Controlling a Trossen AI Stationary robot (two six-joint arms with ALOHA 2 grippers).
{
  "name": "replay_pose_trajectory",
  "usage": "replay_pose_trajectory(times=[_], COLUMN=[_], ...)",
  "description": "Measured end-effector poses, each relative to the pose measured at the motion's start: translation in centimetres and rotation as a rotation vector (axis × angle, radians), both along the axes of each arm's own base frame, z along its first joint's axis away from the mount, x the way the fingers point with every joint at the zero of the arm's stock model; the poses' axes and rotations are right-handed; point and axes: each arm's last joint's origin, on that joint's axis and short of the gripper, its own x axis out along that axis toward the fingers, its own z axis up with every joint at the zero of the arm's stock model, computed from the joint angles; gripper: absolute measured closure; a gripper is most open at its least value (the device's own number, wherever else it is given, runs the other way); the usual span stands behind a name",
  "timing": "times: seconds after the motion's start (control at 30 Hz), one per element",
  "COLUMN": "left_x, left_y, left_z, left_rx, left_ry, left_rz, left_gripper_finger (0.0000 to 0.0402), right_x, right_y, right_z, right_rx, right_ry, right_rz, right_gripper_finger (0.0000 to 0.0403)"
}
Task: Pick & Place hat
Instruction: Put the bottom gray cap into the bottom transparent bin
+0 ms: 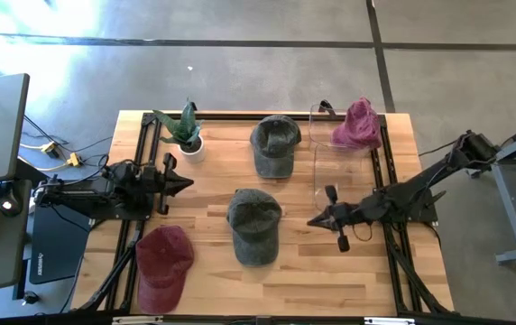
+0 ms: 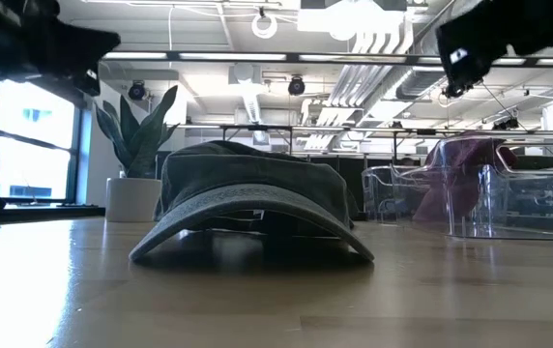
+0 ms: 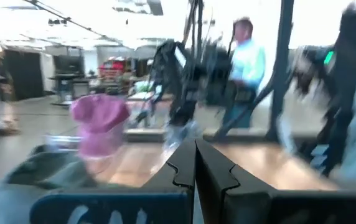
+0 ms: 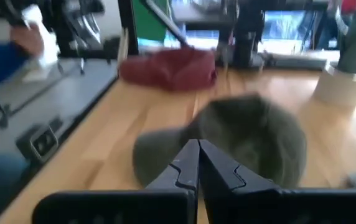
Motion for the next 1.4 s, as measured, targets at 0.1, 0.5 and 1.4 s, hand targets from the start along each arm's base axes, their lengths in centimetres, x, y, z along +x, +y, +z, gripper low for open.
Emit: replay_pose_trajectory(times=[0.1, 0.5, 1.4], left_x=[-0.1, 0.1, 27.3], left_y=[0.0, -0.6, -8.1], left_z=[0.4, 3.3, 5.3], left_rx=[-0.091, -0.038, 0.681], left_ry=[-0.038, -0.315, 1.239], left_rz=[-0.025, -0.132, -0.010], left_gripper_finger=[0.0401, 0.0401, 0.0275], right_x=[0.2, 1.3, -0.4], right_y=[0.4, -1.1, -5.2], right_z=[-0.9, 0.3, 4.6], right_rx=[-0.047, -0.417, -0.628], right_ry=[0.038, -0.112, -0.241], right_rz=[-0.030, -0.185, -0.561], right_gripper_finger=[0.0401, 0.0401, 0.0392])
